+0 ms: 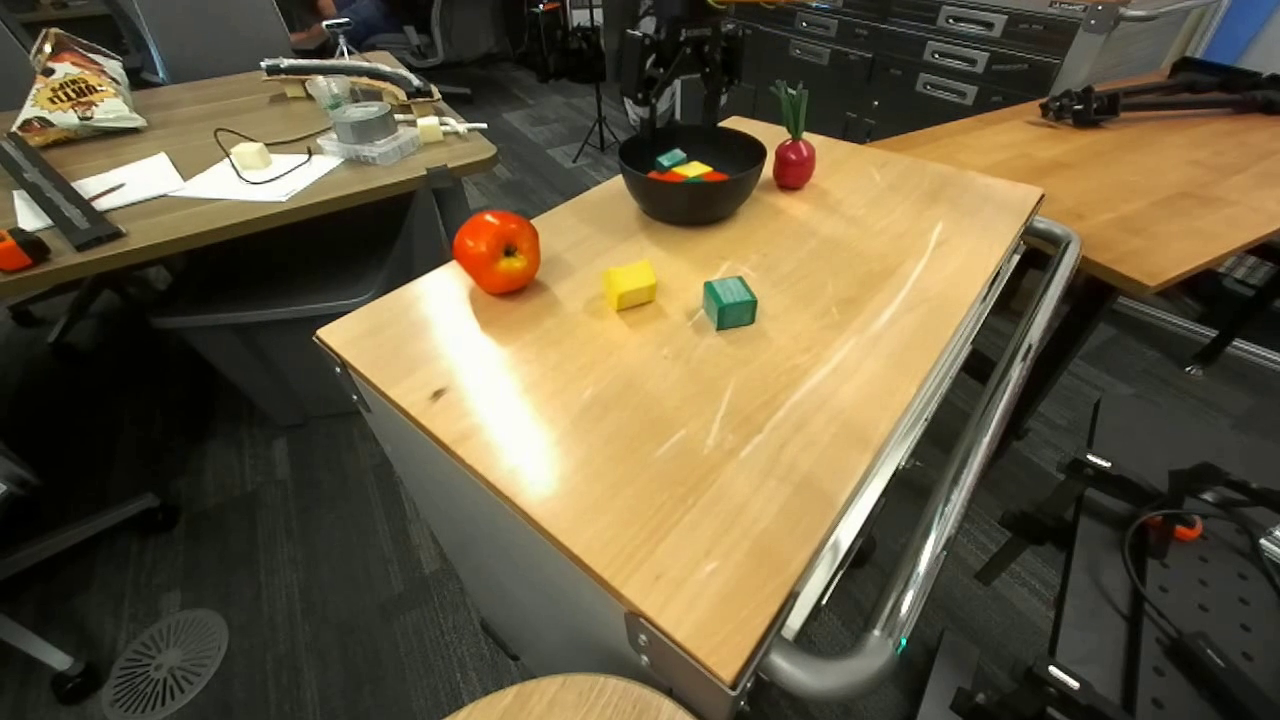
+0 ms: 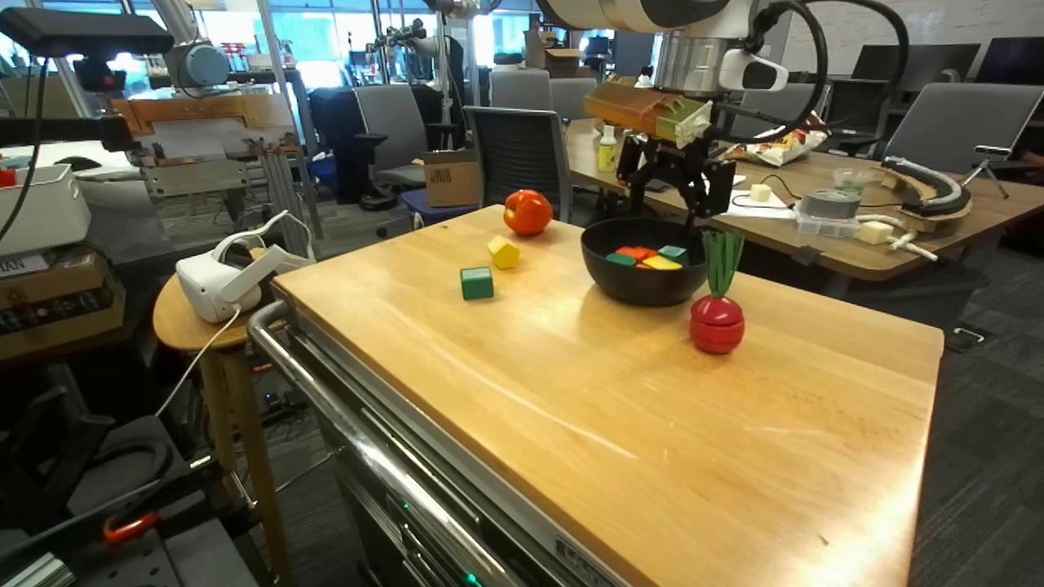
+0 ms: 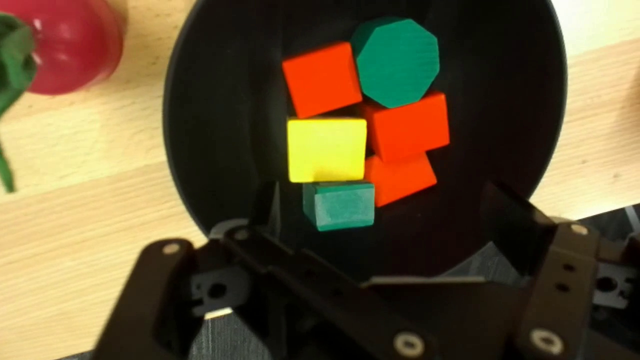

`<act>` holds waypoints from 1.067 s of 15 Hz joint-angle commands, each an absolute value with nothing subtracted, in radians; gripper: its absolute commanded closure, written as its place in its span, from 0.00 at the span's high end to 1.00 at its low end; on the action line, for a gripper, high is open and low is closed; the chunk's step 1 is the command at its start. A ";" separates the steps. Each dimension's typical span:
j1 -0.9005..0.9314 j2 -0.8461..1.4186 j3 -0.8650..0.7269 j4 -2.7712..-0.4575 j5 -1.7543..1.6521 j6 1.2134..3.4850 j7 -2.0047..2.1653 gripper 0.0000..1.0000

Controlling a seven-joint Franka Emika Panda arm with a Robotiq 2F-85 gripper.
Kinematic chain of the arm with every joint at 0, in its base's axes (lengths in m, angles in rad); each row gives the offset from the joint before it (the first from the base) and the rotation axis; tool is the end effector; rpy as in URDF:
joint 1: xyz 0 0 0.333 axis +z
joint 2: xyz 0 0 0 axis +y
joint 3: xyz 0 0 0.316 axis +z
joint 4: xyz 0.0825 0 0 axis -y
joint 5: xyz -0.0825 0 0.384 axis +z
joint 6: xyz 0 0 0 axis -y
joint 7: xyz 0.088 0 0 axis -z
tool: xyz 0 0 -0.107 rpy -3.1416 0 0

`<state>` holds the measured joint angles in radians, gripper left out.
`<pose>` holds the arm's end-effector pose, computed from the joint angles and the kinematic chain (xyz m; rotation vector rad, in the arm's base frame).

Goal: Move the apple to the left, take the radish and blocks out of the black bowl

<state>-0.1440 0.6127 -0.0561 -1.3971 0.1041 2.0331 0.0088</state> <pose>0.7107 -0.1300 0.3512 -3.0594 0.3745 -0.0466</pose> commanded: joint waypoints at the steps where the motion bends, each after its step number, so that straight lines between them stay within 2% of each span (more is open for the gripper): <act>1: -0.148 0.658 -0.049 -1.376 0.128 2.057 0.025 1.00; 7: -0.142 0.712 -0.060 -1.347 0.107 2.082 0.045 0.99; 9: -0.141 0.715 -0.061 -1.346 0.105 2.080 0.045 0.82; 11: -0.140 0.715 -0.060 -1.346 0.104 2.078 0.044 0.60; 16: -0.142 0.708 -0.060 -1.349 0.107 2.081 0.043 0.22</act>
